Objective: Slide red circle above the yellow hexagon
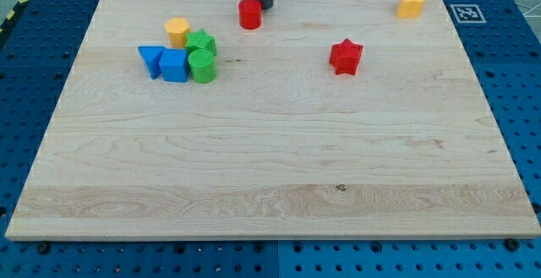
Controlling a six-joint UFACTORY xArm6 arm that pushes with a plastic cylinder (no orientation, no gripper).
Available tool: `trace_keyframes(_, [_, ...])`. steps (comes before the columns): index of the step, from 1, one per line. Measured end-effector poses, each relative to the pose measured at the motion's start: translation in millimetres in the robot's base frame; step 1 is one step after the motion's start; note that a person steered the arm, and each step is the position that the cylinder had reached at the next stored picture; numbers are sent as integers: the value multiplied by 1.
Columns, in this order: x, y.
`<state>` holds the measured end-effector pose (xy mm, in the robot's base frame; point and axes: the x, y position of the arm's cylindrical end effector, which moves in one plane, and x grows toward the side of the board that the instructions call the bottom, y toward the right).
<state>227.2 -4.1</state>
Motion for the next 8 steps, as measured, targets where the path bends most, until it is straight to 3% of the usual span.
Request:
trace_keyframes(2, [26, 15])
trace_keyframes(8, [16, -92])
